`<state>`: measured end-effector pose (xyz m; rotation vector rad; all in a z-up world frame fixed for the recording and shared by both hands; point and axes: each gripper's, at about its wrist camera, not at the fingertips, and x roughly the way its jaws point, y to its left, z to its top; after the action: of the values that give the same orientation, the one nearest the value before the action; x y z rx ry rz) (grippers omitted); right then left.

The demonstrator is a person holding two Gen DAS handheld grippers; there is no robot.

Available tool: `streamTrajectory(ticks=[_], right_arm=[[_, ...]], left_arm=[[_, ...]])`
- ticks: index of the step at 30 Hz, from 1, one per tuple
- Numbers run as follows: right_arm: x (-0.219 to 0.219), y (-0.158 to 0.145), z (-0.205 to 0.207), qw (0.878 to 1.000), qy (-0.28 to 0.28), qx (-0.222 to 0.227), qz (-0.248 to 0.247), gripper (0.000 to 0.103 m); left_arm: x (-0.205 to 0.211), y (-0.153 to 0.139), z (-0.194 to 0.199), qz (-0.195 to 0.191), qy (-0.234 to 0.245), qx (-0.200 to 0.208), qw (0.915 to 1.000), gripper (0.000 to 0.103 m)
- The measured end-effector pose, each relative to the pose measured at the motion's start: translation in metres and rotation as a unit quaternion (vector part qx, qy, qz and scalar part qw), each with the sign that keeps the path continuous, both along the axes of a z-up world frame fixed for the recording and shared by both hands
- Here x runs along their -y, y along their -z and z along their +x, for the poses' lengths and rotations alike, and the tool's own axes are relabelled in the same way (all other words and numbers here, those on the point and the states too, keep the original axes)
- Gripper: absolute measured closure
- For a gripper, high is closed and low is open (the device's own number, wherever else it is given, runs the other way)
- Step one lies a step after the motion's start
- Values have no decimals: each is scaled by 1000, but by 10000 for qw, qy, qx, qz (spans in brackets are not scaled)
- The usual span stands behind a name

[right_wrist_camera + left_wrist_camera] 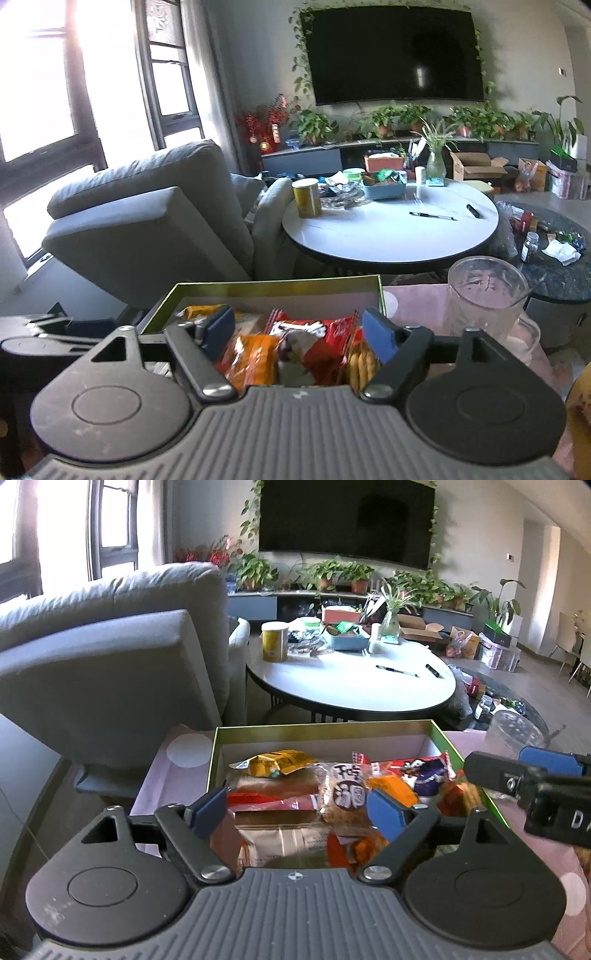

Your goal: Organize snacks

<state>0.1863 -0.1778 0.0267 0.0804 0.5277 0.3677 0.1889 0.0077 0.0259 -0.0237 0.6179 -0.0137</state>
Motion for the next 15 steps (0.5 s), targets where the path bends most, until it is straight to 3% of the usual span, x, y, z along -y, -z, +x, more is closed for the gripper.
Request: streamTrajectory(ticks=[13, 15], right_arm=[[14, -1, -46, 9999, 140, 31, 17, 9], [19, -1, -53, 9998, 181, 50, 58, 9]], left_arm=[[20, -10, -66, 297, 110, 552, 9980, 8], [23, -12, -75, 398, 68, 651, 9971, 2]])
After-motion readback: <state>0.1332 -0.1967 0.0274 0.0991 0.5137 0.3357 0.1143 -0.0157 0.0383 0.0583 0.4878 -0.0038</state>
